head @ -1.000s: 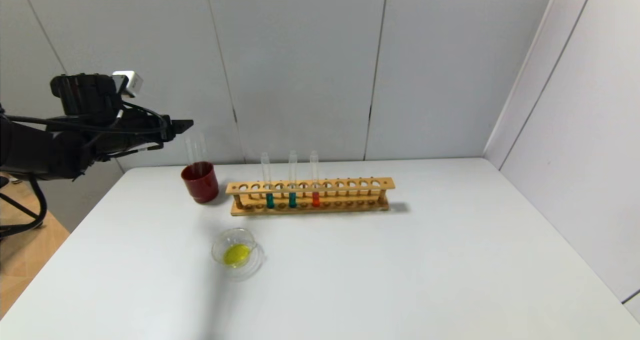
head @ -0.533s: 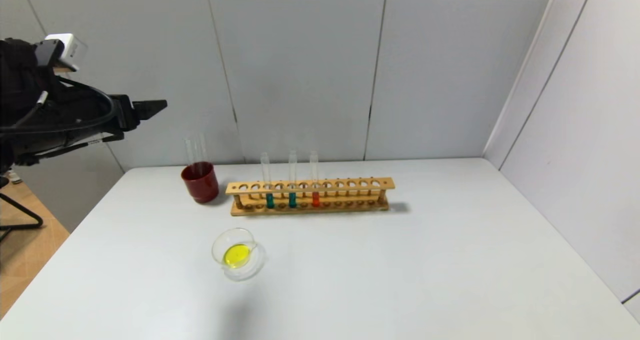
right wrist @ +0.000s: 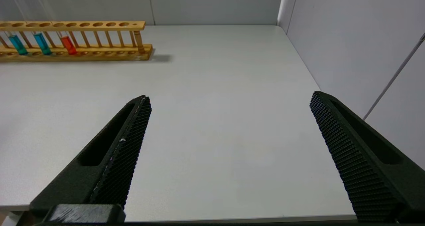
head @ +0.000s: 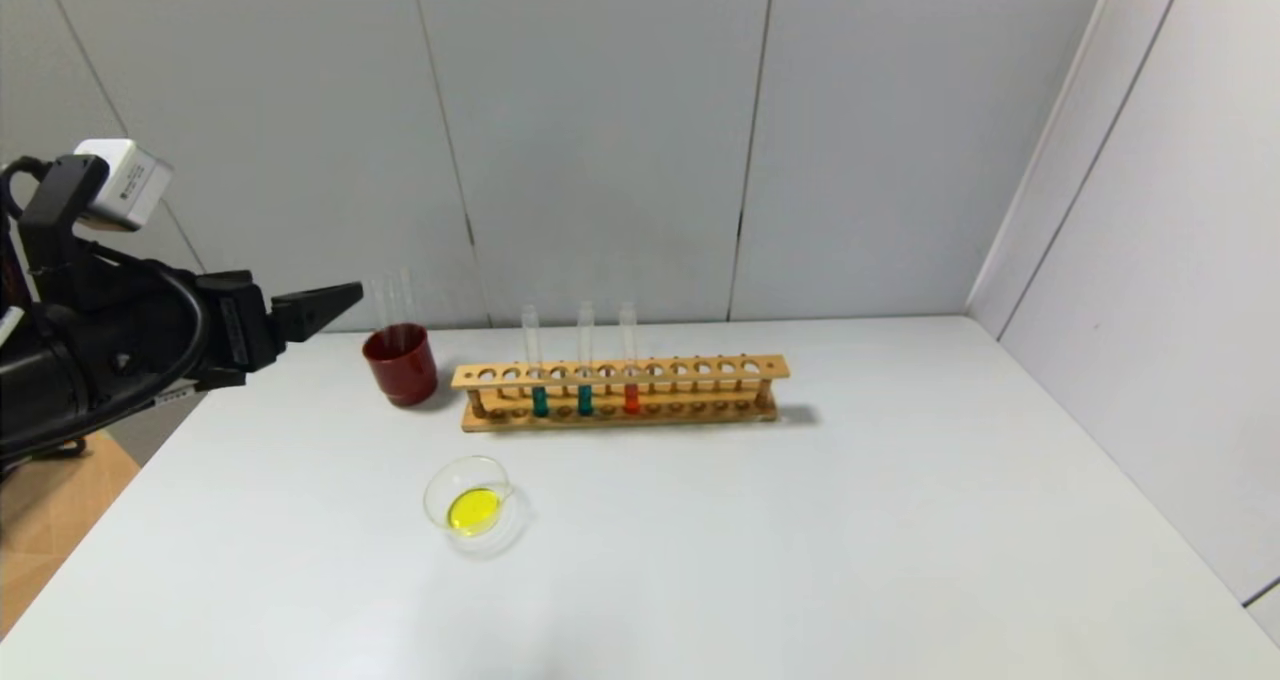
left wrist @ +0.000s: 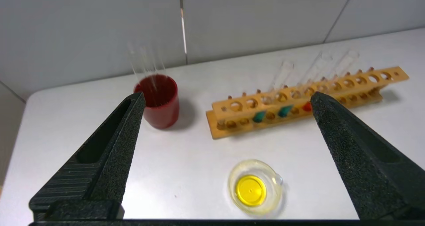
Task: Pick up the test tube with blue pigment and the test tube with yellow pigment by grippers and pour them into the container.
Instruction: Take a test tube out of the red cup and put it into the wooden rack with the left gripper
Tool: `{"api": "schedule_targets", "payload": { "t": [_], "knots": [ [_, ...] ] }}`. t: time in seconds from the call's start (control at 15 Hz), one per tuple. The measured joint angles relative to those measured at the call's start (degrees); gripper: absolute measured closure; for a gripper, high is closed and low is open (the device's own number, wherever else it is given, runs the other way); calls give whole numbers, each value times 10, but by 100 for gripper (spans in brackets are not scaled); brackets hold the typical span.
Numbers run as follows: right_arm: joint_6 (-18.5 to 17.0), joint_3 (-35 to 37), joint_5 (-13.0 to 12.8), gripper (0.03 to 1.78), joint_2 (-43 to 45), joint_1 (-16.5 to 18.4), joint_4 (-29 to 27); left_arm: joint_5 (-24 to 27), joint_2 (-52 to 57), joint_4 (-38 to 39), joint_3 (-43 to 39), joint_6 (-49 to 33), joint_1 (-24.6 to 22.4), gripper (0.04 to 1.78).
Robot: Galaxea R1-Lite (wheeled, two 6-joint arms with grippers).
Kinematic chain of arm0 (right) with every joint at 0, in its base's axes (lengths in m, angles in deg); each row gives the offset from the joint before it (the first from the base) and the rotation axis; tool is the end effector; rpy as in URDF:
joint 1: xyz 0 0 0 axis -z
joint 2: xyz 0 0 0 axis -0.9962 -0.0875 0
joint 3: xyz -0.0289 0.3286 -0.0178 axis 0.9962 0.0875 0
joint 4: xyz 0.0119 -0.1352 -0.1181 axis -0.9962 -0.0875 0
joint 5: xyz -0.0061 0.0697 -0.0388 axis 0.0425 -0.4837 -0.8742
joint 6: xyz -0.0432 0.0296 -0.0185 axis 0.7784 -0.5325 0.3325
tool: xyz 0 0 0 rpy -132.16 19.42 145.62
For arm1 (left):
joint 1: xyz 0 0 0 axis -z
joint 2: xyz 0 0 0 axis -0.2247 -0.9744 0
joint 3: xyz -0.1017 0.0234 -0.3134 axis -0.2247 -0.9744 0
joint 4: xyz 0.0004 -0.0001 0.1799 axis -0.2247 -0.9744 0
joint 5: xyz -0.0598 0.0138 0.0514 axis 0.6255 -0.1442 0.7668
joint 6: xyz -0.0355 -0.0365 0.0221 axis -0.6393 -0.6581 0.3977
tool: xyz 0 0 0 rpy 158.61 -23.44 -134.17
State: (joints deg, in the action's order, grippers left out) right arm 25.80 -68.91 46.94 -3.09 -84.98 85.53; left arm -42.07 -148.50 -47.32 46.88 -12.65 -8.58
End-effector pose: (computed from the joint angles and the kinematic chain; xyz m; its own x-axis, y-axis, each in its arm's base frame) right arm -0.0315 0.0002 0.0764 1.0000 0.0027 0.0069 -0.0027 1.0000 0.0000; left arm 0.2331 -0.0273 0.2643 0.9583 -0.2418 -0.1521 0.2388 0.9703 -0.0384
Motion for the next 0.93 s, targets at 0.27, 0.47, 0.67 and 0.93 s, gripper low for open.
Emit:
{"api": "schedule_targets", "payload": {
  "t": [0.27,0.47,0.67,0.93],
  "knots": [
    [0,0,0,6,0,0,0,-1,1,30,-25,0,25,7],
    [0,0,0,6,0,0,0,0,-16,36,-17,3,39,7],
    [0,0,0,6,0,0,0,1,-44,65,-10,5,61,7],
    [0,0,0,6,0,0,0,0,-107,103,-3,11,80,7]
  ]
}}
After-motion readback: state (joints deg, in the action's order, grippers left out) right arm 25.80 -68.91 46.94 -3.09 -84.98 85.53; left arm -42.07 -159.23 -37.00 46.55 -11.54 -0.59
